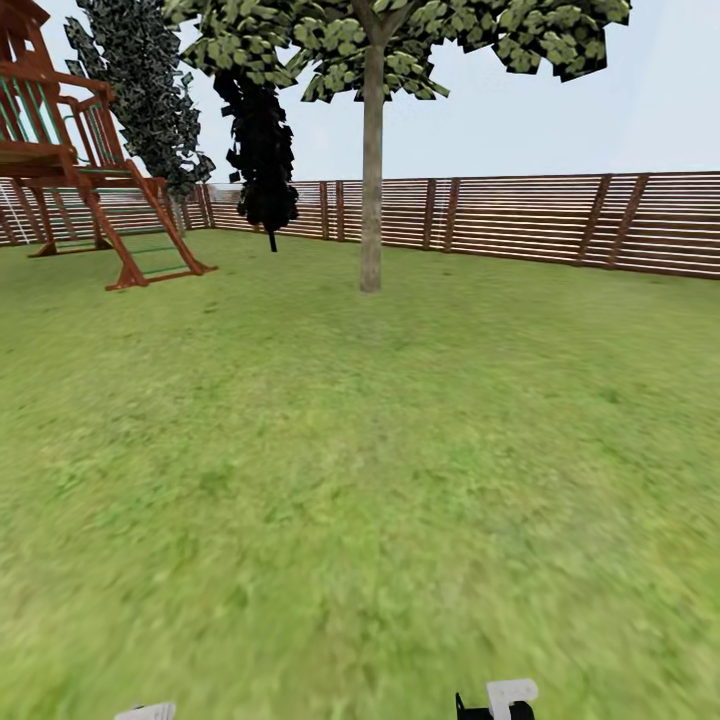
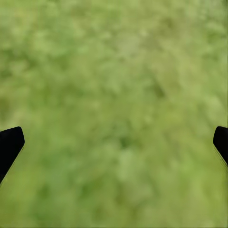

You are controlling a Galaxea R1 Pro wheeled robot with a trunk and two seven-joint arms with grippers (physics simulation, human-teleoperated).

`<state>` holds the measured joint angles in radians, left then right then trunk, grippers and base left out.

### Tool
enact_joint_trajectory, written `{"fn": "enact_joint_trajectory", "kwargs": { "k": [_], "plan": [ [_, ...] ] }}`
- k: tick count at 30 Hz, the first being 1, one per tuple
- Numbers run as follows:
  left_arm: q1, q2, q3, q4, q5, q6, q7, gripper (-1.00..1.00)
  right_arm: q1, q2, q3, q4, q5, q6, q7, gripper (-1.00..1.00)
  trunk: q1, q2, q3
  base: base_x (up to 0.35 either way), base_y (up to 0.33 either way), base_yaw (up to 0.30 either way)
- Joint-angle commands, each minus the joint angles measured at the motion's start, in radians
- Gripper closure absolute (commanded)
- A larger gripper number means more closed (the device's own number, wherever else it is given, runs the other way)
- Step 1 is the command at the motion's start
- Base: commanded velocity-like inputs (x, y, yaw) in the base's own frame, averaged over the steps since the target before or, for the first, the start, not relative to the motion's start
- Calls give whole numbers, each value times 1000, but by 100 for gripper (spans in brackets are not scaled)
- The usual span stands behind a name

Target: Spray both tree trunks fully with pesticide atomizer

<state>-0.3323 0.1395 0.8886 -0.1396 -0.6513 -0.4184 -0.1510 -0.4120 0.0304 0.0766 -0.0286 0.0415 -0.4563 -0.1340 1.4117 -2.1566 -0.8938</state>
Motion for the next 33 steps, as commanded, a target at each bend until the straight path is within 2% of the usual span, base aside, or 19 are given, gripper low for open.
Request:
{"fn": "enact_joint_trajectory", "kwargs": {
  "k": [1,33],
  "plan": [
    [-1,0,8,0,-2,-2,-7,100,-1,0,8,1,5,-1,-10,-100,0,0,-1,340,0,0],
    [-1,-1,7,0,-2,-1,-7,100,-1,0,8,1,5,-1,-10,-100,0,0,-1,340,0,0]
  ]
}}
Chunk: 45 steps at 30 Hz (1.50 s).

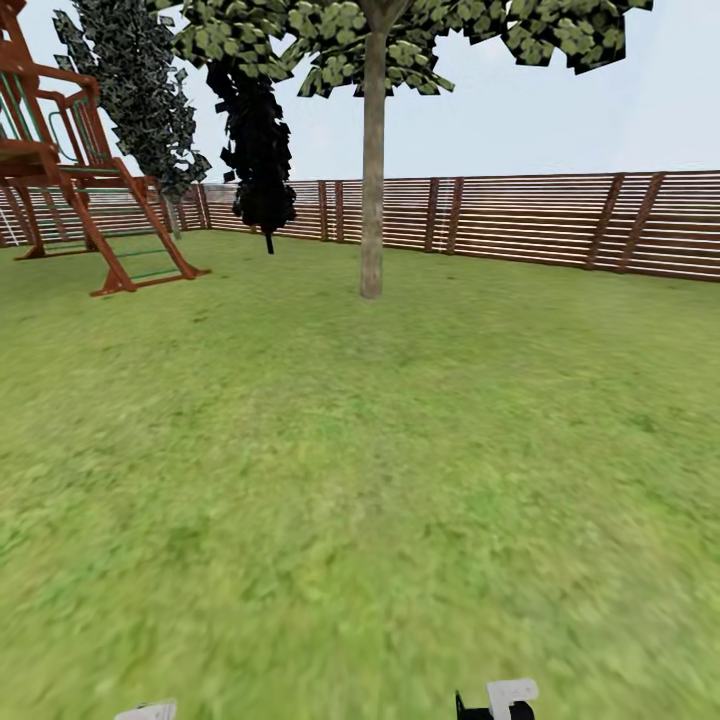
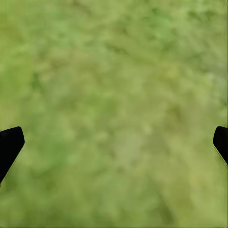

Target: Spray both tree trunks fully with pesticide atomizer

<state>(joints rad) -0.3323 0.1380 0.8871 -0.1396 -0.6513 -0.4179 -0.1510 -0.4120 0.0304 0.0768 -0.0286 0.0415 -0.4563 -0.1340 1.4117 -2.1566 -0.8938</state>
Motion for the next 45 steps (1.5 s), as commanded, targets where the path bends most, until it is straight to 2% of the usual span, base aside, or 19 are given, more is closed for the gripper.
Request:
{"fn": "enact_joint_trajectory", "kwargs": {
  "k": [1,45],
  "plan": [
    [-1,0,9,0,-2,-2,-7,100,-1,0,8,1,5,-1,-10,-100,0,0,-1,340,0,0],
    [-1,-1,7,0,-5,0,-7,100,-1,0,8,1,5,-1,-10,-100,0,0,-1,340,0,0]
  ]
}}
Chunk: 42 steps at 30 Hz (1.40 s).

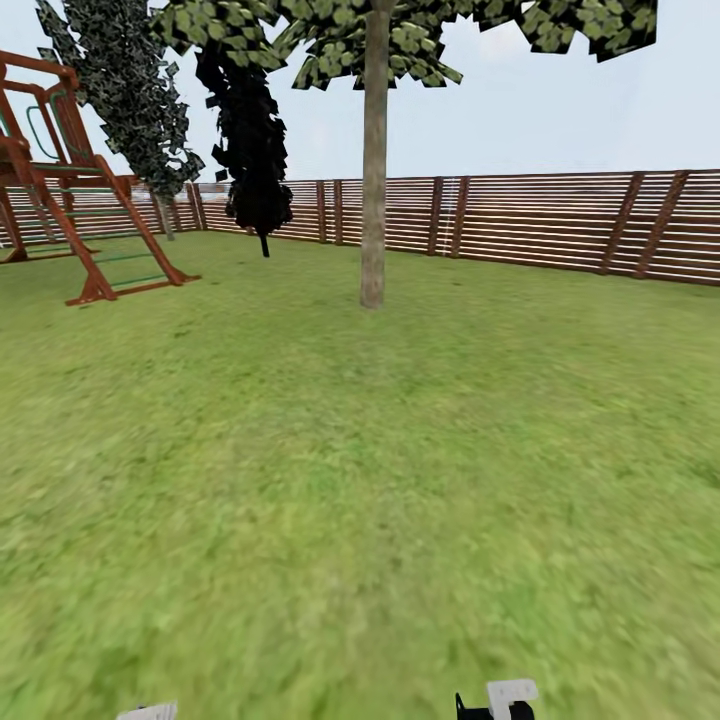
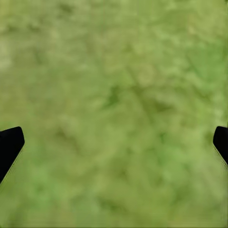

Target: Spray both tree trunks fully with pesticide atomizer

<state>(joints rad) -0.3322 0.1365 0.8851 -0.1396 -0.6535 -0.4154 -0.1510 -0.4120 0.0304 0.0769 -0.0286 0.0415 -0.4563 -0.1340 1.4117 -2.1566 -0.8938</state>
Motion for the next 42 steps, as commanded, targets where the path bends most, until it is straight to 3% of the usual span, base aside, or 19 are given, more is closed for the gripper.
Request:
{"fn": "enact_joint_trajectory", "kwargs": {
  "k": [1,42],
  "plan": [
    [-1,0,9,0,-2,-2,-7,100,-1,0,8,1,5,-1,-10,-100,0,0,-1,340,0,0],
    [-1,3,12,0,-2,-2,-7,100,-1,0,8,1,5,-1,-10,-100,0,0,-1,340,0,0]
  ]
}}
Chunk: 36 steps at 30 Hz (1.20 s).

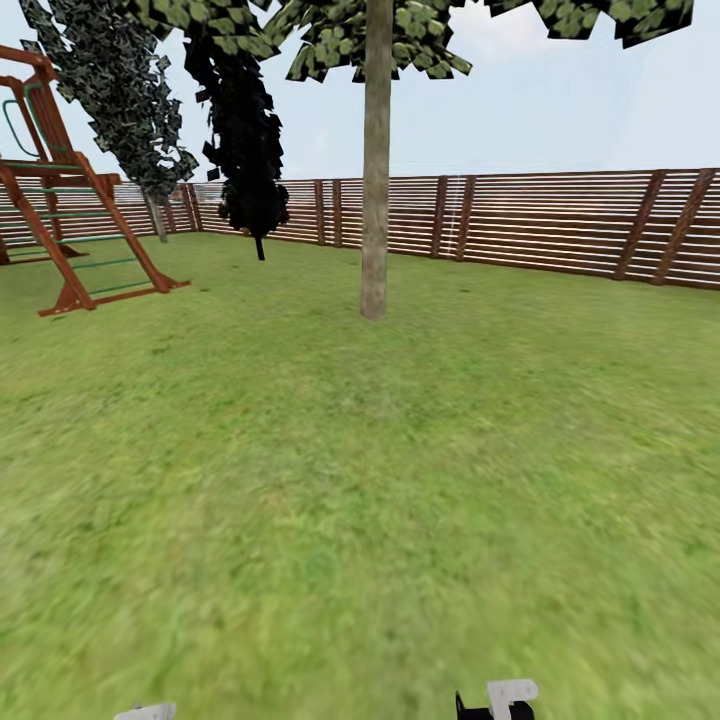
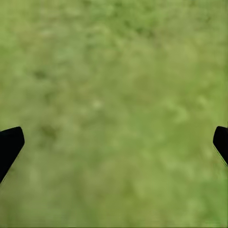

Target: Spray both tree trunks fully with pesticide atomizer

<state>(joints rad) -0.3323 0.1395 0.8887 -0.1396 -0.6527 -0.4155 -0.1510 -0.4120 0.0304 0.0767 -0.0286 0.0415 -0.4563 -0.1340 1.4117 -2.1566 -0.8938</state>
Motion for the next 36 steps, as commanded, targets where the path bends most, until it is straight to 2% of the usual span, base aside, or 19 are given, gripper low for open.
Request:
{"fn": "enact_joint_trajectory", "kwargs": {
  "k": [1,36],
  "plan": [
    [-1,1,9,0,-2,-2,-7,100,-1,0,8,1,5,-1,-10,-100,0,0,-1,340,0,0],
    [0,1,9,0,-2,-3,-7,100,-1,0,8,1,5,-1,-10,-100,0,0,-1,340,0,0]
  ]
}}
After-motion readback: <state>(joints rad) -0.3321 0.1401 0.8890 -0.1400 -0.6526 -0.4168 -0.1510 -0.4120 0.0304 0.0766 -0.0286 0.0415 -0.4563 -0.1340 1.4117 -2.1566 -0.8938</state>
